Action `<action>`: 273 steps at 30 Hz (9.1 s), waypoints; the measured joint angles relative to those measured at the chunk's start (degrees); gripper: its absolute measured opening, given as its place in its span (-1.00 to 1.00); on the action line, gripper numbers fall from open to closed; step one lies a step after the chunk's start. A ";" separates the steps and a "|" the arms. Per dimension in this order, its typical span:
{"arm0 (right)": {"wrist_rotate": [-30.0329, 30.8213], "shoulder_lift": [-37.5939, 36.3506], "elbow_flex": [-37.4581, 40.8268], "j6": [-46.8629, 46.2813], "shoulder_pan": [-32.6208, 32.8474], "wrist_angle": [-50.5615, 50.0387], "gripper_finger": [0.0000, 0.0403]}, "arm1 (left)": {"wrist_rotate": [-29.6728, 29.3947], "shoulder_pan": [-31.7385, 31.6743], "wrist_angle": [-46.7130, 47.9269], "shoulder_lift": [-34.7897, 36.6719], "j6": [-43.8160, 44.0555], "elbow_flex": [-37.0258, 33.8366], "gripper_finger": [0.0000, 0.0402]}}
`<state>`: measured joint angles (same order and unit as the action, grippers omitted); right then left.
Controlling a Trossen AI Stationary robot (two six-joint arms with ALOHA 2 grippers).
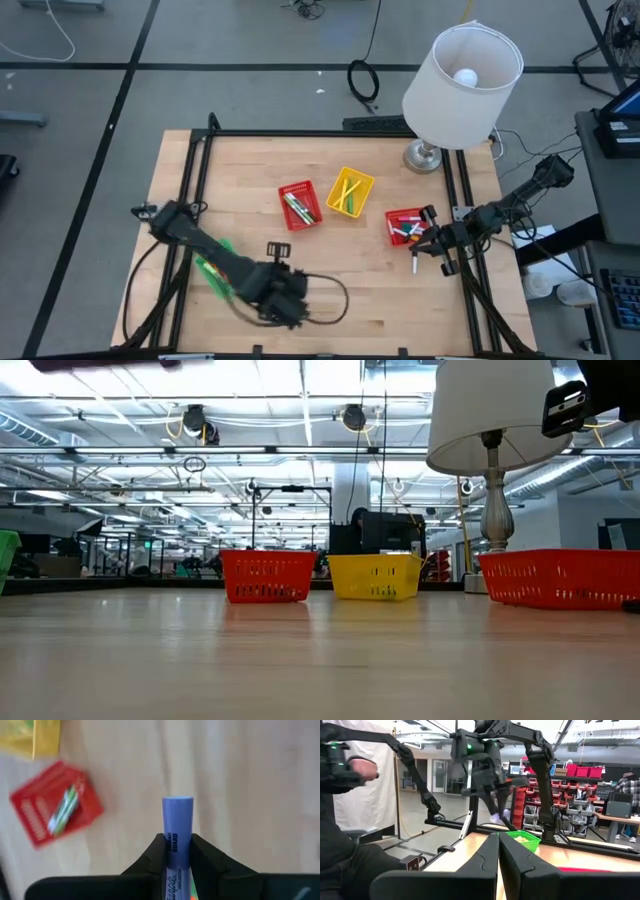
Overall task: Pick & Place Markers
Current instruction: Put the large purple highlighter pen into the green bin, then put the small black highlighter pen into the right red bin, then return to Home Position
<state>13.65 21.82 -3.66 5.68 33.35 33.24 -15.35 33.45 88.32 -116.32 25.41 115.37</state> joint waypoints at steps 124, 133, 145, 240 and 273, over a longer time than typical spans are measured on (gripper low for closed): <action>-0.81 72.22 -63.26 -82.47 4.97 -94.76 -0.75 | -8.59 -19.60 -92.86 104.36 -8.34 -114.46 -0.77; -4.63 68.07 -54.98 -99.53 5.37 -94.31 -0.33 | -0.84 -19.60 -92.84 104.36 -6.19 -114.46 -0.77; -9.06 65.44 -42.38 -109.78 4.49 -82.78 0.05 | 0.30 -19.60 -92.84 104.36 -7.06 -114.44 -0.77; -6.22 35.71 -40.46 -11.19 -21.33 -73.60 -0.39 | -7.38 -20.37 -91.84 102.19 -17.40 -106.42 -0.90; -30.61 -5.92 -3.91 -7.42 -37.12 -14.23 -1.00 | 6.09 -32.80 -88.64 114.59 -35.50 -105.52 -0.99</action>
<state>-16.96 15.90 -7.57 -1.73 -3.77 19.01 -9.26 0.65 -0.32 -1.74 -10.09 9.85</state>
